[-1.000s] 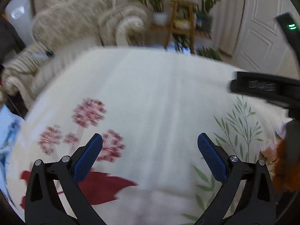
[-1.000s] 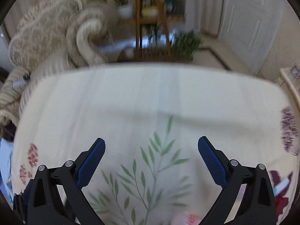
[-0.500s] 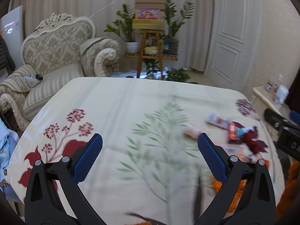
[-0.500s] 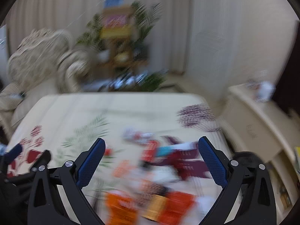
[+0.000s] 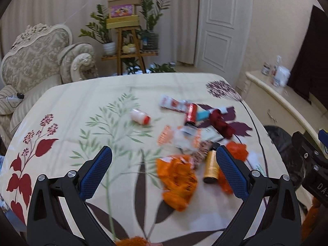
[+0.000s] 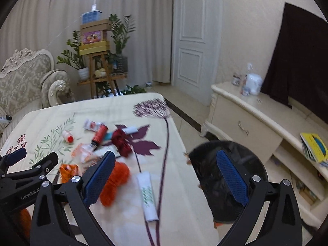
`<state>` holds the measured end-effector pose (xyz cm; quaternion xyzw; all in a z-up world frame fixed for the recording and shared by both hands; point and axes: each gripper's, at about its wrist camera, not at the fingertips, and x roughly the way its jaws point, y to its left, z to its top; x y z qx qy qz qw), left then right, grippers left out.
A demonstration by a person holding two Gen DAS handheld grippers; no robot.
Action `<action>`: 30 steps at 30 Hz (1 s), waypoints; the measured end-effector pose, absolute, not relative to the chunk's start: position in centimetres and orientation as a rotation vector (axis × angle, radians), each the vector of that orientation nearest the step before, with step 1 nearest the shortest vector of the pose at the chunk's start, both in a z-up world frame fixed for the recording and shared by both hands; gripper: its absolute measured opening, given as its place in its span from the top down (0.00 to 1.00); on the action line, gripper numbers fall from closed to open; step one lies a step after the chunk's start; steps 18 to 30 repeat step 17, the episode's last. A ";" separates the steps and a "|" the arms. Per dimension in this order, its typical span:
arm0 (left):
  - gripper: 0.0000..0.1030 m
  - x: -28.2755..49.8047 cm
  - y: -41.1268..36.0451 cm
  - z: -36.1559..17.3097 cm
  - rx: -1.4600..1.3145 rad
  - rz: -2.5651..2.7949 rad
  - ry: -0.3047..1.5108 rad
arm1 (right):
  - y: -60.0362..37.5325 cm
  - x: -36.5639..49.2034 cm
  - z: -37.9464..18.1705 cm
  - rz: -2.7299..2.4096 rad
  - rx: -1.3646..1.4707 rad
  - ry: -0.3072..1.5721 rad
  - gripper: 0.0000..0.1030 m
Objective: Collect trash
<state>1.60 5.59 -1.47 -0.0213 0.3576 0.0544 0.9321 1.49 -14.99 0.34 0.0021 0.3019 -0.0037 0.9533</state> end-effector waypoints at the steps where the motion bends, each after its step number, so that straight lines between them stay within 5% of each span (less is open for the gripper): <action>1: 0.04 1.7 5.3 -1.6 -0.040 0.105 0.740 | -15.3 1.4 0.1 -0.015 0.011 0.622 0.06; 30: 0.04 1.6 3.9 -1.5 -0.042 0.092 0.709 | -16.9 0.8 -0.8 -0.035 0.009 0.615 0.06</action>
